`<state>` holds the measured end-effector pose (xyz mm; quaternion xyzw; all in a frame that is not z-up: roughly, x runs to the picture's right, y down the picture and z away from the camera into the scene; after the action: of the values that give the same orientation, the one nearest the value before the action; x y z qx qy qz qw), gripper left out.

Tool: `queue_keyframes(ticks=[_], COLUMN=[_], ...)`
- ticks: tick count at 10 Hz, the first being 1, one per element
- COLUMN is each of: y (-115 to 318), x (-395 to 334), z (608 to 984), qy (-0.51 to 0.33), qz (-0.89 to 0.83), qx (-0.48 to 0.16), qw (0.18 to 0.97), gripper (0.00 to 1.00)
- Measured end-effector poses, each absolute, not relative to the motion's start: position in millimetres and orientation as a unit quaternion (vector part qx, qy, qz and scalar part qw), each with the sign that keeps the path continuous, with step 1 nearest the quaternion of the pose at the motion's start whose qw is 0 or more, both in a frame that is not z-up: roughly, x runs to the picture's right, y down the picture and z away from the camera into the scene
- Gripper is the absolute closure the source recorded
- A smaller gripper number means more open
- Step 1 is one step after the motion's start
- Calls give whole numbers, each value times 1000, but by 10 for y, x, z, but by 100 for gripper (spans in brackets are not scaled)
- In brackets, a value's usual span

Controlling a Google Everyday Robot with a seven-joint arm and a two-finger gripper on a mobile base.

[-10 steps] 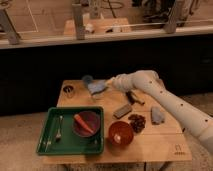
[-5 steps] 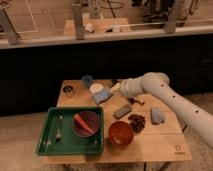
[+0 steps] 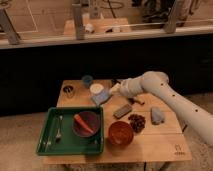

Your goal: Place sponge in purple bowl

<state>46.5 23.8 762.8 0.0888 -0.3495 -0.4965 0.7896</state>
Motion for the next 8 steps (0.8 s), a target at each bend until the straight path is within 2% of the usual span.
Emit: queue_keyframes(ticks=[5, 7, 8], y=[709, 828, 874], x=[-24, -147, -140], z=[7705, 7681, 7697], qy=[-398, -418, -422], qz=[-615, -639, -647], qx=[57, 65, 64], qw=[679, 642, 631], gripper=[98, 83, 70])
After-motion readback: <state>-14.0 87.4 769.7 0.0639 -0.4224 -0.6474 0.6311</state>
